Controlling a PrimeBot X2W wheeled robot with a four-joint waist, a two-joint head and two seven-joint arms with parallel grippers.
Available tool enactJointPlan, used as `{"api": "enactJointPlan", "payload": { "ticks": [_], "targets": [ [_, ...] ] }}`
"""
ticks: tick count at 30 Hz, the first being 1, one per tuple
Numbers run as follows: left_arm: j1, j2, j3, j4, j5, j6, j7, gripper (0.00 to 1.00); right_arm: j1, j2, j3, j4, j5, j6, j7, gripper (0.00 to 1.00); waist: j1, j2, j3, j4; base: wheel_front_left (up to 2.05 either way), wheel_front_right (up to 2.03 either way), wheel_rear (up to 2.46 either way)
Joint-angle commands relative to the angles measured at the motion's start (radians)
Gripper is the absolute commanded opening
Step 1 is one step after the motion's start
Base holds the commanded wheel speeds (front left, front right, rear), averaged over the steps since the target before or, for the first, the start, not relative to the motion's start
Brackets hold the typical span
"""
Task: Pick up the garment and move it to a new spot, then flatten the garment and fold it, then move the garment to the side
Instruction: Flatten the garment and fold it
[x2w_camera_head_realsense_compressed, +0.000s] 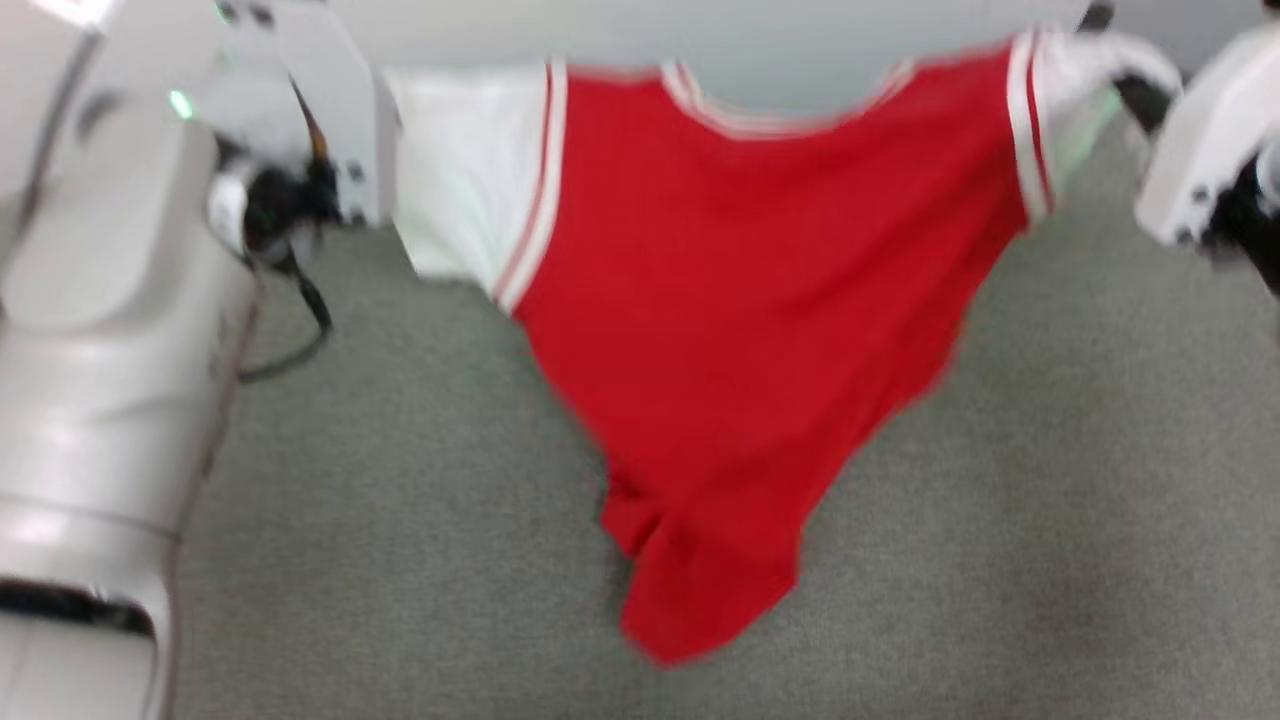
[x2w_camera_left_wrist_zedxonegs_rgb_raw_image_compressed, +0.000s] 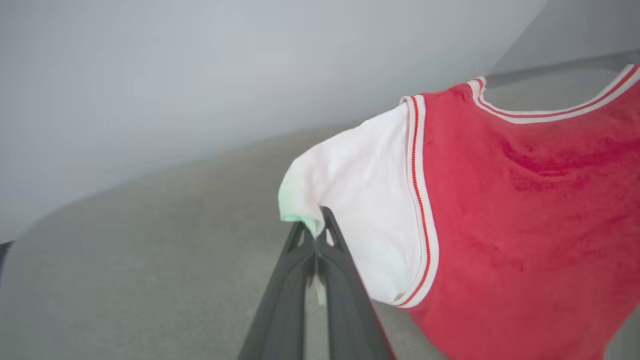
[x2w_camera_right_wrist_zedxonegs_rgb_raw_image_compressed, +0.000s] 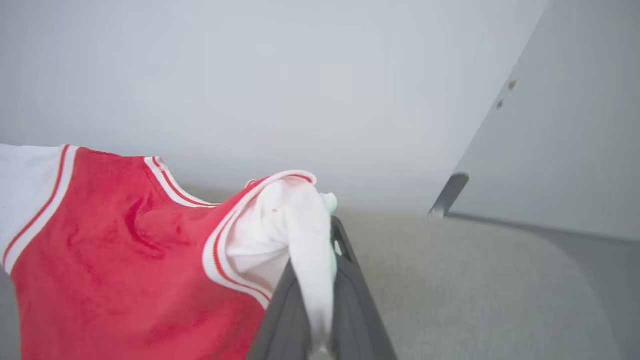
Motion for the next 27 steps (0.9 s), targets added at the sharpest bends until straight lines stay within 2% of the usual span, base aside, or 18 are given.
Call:
{"api": "enactJointPlan", "payload": {
  "ticks": [1,6,10,15,21,27],
  "targets": [
    [-0.033,0.004,-0.004,0.013,0.02,-0.002,-0.024,0.0,-0.047,0.004,0.02,0.025,-0.014,0.0,-0.049,0.0,0.0,0.0,-0.113,0.04,0.0,0.0,0.0],
    [-0.165,0.018,0.005,0.072,0.073,0.027,-0.157,0.0,-0.208,0.018,0.106,0.166,-0.047,0.0,-0.266,0.0,0.0,0.0,-0.179,0.044,0.0,0.0,0.0],
    [-0.255,0.033,0.01,0.102,0.111,0.044,-0.263,0.0,-0.328,0.03,0.123,0.298,-0.068,0.0,-0.397,0.0,0.0,0.0,-0.199,0.05,0.0,0.0,0.0],
    [-0.317,0.022,0.018,0.146,0.106,0.039,-0.318,0.0,-0.424,0.045,0.149,0.434,-0.055,0.0,-0.455,0.0,0.0,0.0,-0.212,0.071,0.0,0.0,0.0],
    [-0.336,0.016,0.014,0.187,0.102,0.023,-0.346,0.0,-0.477,0.044,0.198,0.51,-0.015,0.0,-0.501,0.0,0.0,0.0,-0.2,0.087,0.0,0.0,0.0],
    [-0.373,0.017,0.006,0.203,0.11,0.022,-0.371,0.0,-0.541,0.042,0.243,0.538,0.035,0.0,-0.508,0.0,0.0,0.0,-0.101,0.089,0.0,0.0,0.0]
  ]
}}
